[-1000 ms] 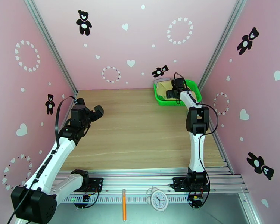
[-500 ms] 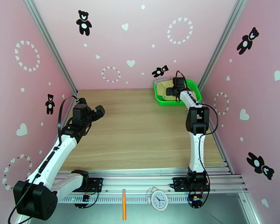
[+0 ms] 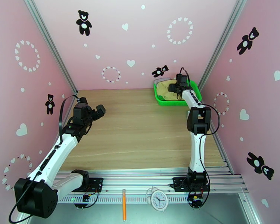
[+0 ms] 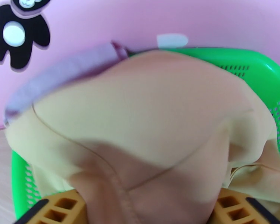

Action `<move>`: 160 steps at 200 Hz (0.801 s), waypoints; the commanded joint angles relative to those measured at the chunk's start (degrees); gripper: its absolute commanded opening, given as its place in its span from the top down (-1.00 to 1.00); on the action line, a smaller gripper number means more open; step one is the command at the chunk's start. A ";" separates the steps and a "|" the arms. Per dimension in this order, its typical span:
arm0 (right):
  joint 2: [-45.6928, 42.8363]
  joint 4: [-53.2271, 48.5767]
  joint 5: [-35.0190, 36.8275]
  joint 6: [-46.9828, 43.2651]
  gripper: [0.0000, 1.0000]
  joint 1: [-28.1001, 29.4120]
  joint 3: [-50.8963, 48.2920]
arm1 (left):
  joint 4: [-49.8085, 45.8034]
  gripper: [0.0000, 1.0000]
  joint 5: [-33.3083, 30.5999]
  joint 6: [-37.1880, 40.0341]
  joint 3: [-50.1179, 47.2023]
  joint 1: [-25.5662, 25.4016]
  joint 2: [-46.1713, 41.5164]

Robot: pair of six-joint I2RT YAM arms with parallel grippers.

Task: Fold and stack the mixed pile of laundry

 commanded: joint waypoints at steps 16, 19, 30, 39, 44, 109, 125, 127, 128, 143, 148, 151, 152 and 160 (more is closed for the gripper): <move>-0.61 -0.72 -0.66 0.73 0.36 -0.29 1.59 | 0.94 -0.97 0.93 0.76 -0.09 -0.29 0.22; -0.67 -0.78 -0.79 0.72 0.39 -0.29 1.57 | 0.88 -0.97 1.01 0.73 -0.07 -0.30 0.22; -1.01 -1.31 -1.09 0.57 0.50 -0.30 1.59 | 0.84 -0.97 1.24 0.62 -0.07 -0.29 0.06; -1.42 -1.92 -1.28 0.40 0.48 -0.32 1.47 | 0.72 -0.97 1.51 0.58 -0.07 -0.31 -0.15; -1.73 -2.35 -1.36 0.25 0.40 -0.36 1.44 | 0.70 -0.97 1.62 0.54 -0.07 -0.31 -0.42; -10.20 -8.21 -1.24 -1.38 -0.60 -0.38 -6.38 | -0.67 -0.97 3.12 0.45 0.53 -0.39 -3.16; -13.31 -8.28 -1.19 -1.27 -0.60 -0.38 -10.69 | -0.90 -0.97 3.55 0.25 0.80 -0.34 -3.80; -13.64 -8.24 -1.30 -1.26 -0.60 -0.40 -11.30 | -0.94 -0.97 3.61 0.27 0.81 -0.38 -3.89; -13.81 -8.23 -1.34 -1.32 -0.60 -0.39 -11.49 | -0.93 -0.97 3.63 0.31 0.81 -0.38 -3.95; -15.36 -8.59 -1.63 -1.53 -0.60 -0.41 -14.03 | -1.25 -0.97 3.86 0.27 1.16 -0.34 -4.38; -15.58 -8.93 -1.78 -1.77 -0.60 -0.39 -14.37 | -1.36 -0.97 3.89 0.27 1.29 -0.38 -4.52; -15.63 -9.30 -1.84 -1.94 -0.60 -0.39 -14.57 | -1.37 -0.97 3.96 0.27 1.34 -0.37 -4.57; -15.63 -9.38 -1.87 -1.97 -0.60 -0.39 -14.58 | -1.41 -0.97 3.98 0.27 1.34 -0.38 -4.60; -15.49 -10.06 -1.99 -2.42 -0.60 -0.41 -14.50 | -1.50 -0.97 4.08 0.27 1.44 -0.39 -4.70</move>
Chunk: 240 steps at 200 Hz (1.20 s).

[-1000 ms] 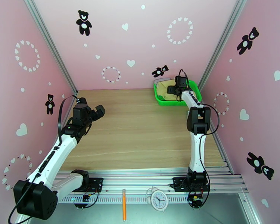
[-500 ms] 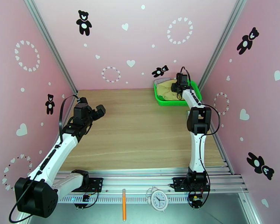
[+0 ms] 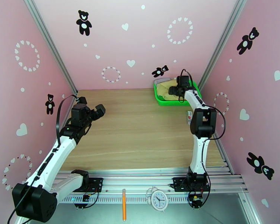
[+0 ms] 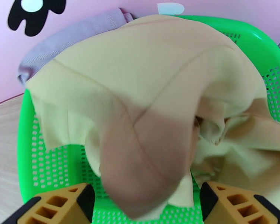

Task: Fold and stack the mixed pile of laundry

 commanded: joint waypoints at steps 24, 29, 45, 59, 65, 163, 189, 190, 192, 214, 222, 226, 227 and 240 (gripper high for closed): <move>-1.71 -4.79 -0.68 -2.57 -0.59 -0.28 -0.44 | -1.59 -0.97 1.56 0.21 1.37 -0.34 -1.60; -1.17 -5.41 -0.63 -2.76 -0.59 -0.27 0.19 | -1.60 -0.98 1.49 0.13 1.34 -0.33 -1.60; 1.23 -7.67 -0.62 -3.44 -0.58 -0.28 2.74 | -1.54 -0.97 1.42 0.03 1.26 -0.34 -1.44; 3.51 -9.65 -0.65 -3.82 -0.56 -0.27 5.23 | -1.43 -0.98 1.47 -0.05 1.25 -0.34 -1.16; 4.35 -9.94 -0.59 -3.93 -0.56 -0.28 5.99 | -1.44 -0.98 1.48 -0.06 1.25 -0.35 -1.08; 8.84 -2.90 4.77 -2.45 -0.40 -0.10 8.90 | -0.78 -0.97 1.11 0.12 1.25 -0.33 -0.02; 7.40 0.13 8.36 -2.57 -0.32 0.38 7.41 | -0.65 -0.97 1.12 0.16 1.25 -0.34 0.24; 7.31 0.23 8.52 -2.59 -0.31 0.36 7.31 | -0.65 -0.97 1.12 0.18 1.21 -0.34 0.29; 7.08 0.56 8.92 -2.66 -0.30 0.42 7.06 | -0.66 -0.97 1.12 0.20 1.17 -0.30 0.32; 5.70 2.42 10.96 -2.88 -0.21 0.63 5.75 | -0.68 -0.97 1.04 0.29 1.07 -0.32 0.39; 5.41 2.67 11.41 -3.00 -0.18 0.67 5.63 | -0.65 -0.97 1.11 0.29 1.03 -0.34 0.44; 5.23 2.68 11.56 -3.07 -0.17 0.66 5.55 | -0.72 -0.98 1.11 0.29 0.99 -0.35 0.42; 5.17 2.69 11.62 -3.11 -0.17 0.68 5.55 | -0.72 -0.97 1.07 0.29 0.99 -0.35 0.42; 4.72 2.70 11.93 -3.30 -0.12 0.77 5.34 | -0.55 -0.98 1.16 0.29 0.99 -0.34 0.42</move>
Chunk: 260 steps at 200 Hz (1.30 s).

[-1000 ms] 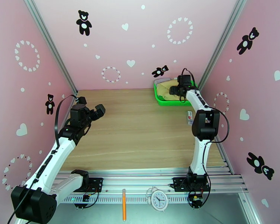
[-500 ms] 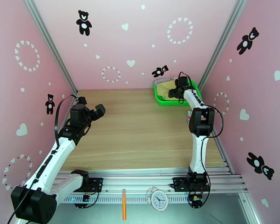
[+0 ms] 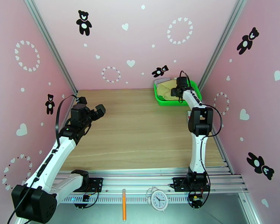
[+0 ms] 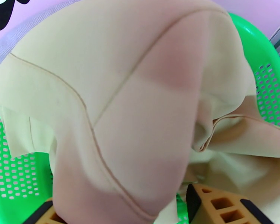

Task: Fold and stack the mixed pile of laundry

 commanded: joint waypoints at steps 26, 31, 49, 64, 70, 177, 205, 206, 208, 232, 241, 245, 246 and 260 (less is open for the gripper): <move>-5.21 2.41 3.56 -0.73 -0.07 0.47 -2.08 | -0.44 -0.97 0.59 0.29 0.99 -0.32 0.03; -5.63 2.57 3.51 -0.70 -0.07 0.59 -2.39 | -0.48 -0.97 0.63 0.29 0.99 -0.32 -0.11; -7.11 2.68 3.37 -0.66 -0.07 0.58 -3.28 | -0.49 -0.97 0.65 0.29 0.90 -0.32 -0.50; -7.93 2.58 3.49 -0.73 -0.07 0.67 -3.48 | -0.56 -0.97 0.64 0.29 0.90 -0.32 -0.66; -8.14 2.44 3.63 -0.74 -0.07 0.70 -3.43 | -0.61 -0.97 0.62 0.29 0.89 -0.32 -0.68; 0.53 -2.93 3.76 -2.97 0.01 0.15 5.93 | -1.33 -0.97 0.00 0.62 0.81 -0.32 -1.23; 1.83 -3.97 1.74 -2.46 0.02 0.06 6.81 | -1.48 -0.98 -0.05 0.64 0.90 -0.32 -0.98; 1.86 -4.04 1.73 -2.39 0.02 0.07 6.81 | -1.49 -0.98 0.00 0.64 0.90 -0.32 -0.97; 1.87 -4.11 1.66 -2.36 0.01 0.01 6.81 | -1.43 -0.97 -0.01 0.60 0.90 -0.32 -0.97; 2.23 -5.08 0.52 -1.76 -0.07 0.08 6.65 | -1.32 -0.97 0.07 0.56 1.03 -0.32 -0.61; 2.07 -5.43 -0.06 -1.60 -0.12 0.07 6.56 | -1.32 -0.97 0.17 0.54 1.16 -0.32 -0.52; 2.08 -5.51 -0.36 -1.49 -0.15 0.05 6.46 | -1.33 -0.97 0.20 0.56 1.16 -0.32 -0.58; 2.02 -5.51 -0.42 -1.47 -0.15 0.07 6.37 | -1.33 -0.98 0.21 0.56 1.16 -0.32 -0.60; 1.63 -5.70 -0.74 -1.28 -0.24 0.10 6.04 | -1.33 -0.98 0.21 0.56 1.16 -0.32 -0.57</move>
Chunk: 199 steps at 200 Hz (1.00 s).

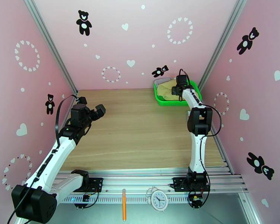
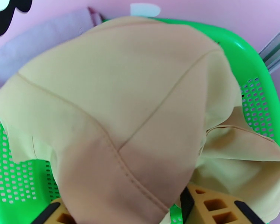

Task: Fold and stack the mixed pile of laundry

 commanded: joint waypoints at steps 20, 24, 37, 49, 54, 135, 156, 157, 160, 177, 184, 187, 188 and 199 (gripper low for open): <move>0.23 -1.65 -1.44 1.13 -0.28 -0.29 0.55 | -1.19 -0.98 0.21 0.54 1.12 -0.28 -0.65; 0.19 -1.68 -1.39 1.14 -0.28 -0.29 0.55 | -1.20 -0.98 0.21 0.54 1.08 -0.32 -0.68; 0.41 -1.56 -1.01 1.11 -0.28 -0.22 0.68 | -1.22 -0.97 0.26 0.54 1.05 -0.30 -0.63; 0.74 -1.57 -0.74 1.22 -0.27 -0.22 0.68 | -1.20 -0.97 0.23 0.54 0.99 -0.28 -0.65; 0.92 -1.62 -0.67 1.31 -0.27 -0.23 0.76 | -1.18 -0.97 0.30 0.54 0.99 -0.32 -0.62; 1.41 0.28 0.98 2.65 0.19 -0.23 0.77 | -1.26 -0.97 -0.08 0.48 1.07 -0.32 -0.63; 0.53 0.94 0.84 2.28 0.81 -0.26 0.77 | -1.26 -0.97 -0.02 0.45 1.07 -0.32 -0.62; 0.47 0.92 0.80 2.28 0.84 -0.24 0.77 | -1.26 -0.98 -0.03 0.45 1.07 -0.32 -0.61; 0.28 0.95 0.84 2.17 0.97 -0.30 0.77 | -1.26 -0.98 -0.03 0.38 1.14 -0.32 -0.67; -1.75 0.95 -0.59 1.53 1.00 -0.22 0.68 | -1.47 -0.95 0.10 0.36 1.25 -0.32 -1.10; -2.91 0.91 -1.42 1.28 1.00 -0.23 0.65 | -1.63 -0.94 0.20 0.32 1.42 -0.30 -1.41; -3.58 0.93 -1.76 1.22 1.00 -0.22 0.56 | -1.71 -0.93 0.23 0.35 1.51 -0.25 -1.52; -3.74 0.92 -1.86 1.22 1.00 -0.18 0.53 | -1.70 -0.92 0.27 0.36 1.51 -0.29 -1.54; -6.61 1.11 -3.14 0.97 1.00 -0.16 0.17 | -2.15 -0.88 0.64 0.49 1.92 -0.32 -2.13</move>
